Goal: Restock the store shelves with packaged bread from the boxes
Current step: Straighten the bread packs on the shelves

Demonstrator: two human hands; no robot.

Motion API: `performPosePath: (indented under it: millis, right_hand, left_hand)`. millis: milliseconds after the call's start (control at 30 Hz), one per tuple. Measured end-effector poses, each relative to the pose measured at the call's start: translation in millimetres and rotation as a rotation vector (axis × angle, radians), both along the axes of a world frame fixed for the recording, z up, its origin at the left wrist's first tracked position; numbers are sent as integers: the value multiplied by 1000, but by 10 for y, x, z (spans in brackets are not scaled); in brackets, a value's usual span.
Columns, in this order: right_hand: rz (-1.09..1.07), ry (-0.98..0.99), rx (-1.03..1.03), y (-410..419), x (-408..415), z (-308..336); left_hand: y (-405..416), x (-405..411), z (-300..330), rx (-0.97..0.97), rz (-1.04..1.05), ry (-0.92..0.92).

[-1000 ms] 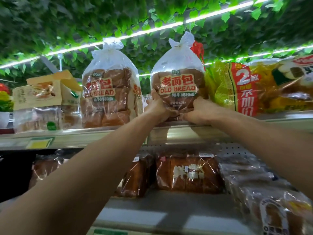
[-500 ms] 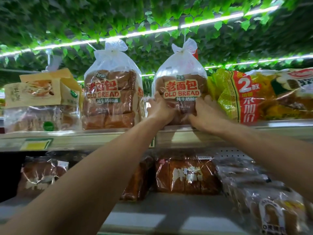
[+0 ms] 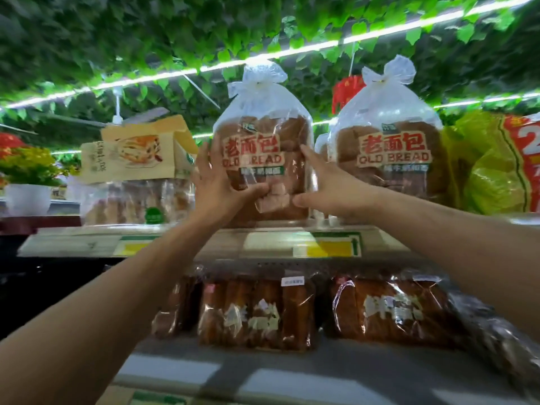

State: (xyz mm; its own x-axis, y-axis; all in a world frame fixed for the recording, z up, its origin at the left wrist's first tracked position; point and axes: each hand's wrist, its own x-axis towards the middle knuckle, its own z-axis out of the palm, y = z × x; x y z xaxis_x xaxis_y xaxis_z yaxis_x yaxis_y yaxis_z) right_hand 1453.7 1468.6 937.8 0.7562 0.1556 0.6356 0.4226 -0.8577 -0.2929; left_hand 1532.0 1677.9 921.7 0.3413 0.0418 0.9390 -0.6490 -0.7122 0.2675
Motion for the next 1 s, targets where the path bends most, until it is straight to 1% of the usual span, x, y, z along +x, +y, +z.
performPosePath:
  millis: [100,167,267,467,567,733,933,967,1000]
  right_hand:
    - [-73,54,42,199,166,9]
    - [-94,73,66,240,225,8]
    - [-111,92,112,238,251,21]
    - [-114,150,243,207,310,-3]
    - [-114,155,304,180,329,-18]
    - [-100,210,396,177,353,-31]
    - [-162,199,400,158,386,-48]
    - [-172,170,399,176,364,-62]
    - [-205,98,364,203,332,-88]
  left_hand:
    - [285,61,-23,-57,-308,286]
    - [351,77,-29,-6,-380,393]
    - [346,189,17,4,-412,439]
    - [109,419,76,35,-303,505]
    - [7,494,116,31,-320,572]
    - [-121,597,166,-2,-361,596]
    - [-125,541,213,96,-425,622]
    - [-100,496,218,89,-455,625]
    - [-77,444,218,75,-493,607]
